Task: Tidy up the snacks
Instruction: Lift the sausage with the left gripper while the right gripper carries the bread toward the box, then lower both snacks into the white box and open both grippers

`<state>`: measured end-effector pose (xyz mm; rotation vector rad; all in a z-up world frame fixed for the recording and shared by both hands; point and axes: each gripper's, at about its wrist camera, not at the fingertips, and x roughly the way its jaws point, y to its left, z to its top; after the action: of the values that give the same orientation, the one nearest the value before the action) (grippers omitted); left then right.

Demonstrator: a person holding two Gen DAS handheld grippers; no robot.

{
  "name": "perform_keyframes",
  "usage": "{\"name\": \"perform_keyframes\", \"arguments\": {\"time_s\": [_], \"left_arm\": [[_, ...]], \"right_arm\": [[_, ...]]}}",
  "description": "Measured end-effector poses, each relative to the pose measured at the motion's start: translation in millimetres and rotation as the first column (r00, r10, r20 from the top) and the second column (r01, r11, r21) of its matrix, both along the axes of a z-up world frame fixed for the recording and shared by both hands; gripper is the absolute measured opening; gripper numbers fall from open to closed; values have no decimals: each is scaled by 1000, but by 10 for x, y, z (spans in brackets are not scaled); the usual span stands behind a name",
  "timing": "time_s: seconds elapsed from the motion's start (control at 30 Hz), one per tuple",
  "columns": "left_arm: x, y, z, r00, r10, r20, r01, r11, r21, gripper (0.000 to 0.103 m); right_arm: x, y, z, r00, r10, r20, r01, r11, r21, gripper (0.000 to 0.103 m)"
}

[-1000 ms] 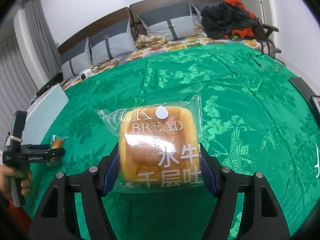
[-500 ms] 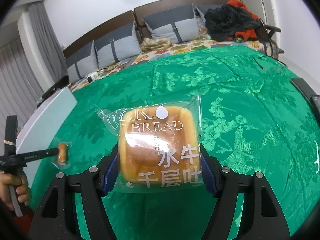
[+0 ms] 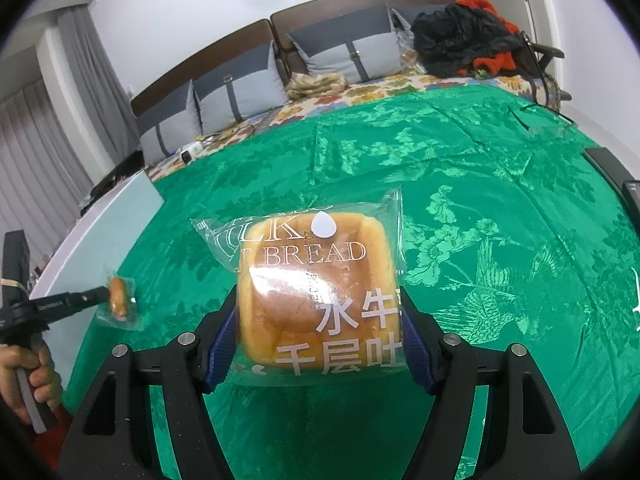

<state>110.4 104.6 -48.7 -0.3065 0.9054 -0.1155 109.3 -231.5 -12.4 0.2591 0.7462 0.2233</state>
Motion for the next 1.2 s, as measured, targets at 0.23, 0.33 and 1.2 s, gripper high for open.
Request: {"name": "perform_keyframes", "arguments": {"time_s": [0.23,0.33,1.2], "left_arm": [[-62,-45,141,999,-35,22,35,999,6,0],[-136,-57,291,998,-44,55,44,999,-6,0],[-791,2867,834,911,409,56,-412,907,82,0]], "right_arm": [[-11,-4,17,1000,5,13,-5,1000,5,73],[-13,-14,20,1000,4,16,-4,1000,7,73],[464,4293,1268,612,789,-61,-766,610,204,86]]}}
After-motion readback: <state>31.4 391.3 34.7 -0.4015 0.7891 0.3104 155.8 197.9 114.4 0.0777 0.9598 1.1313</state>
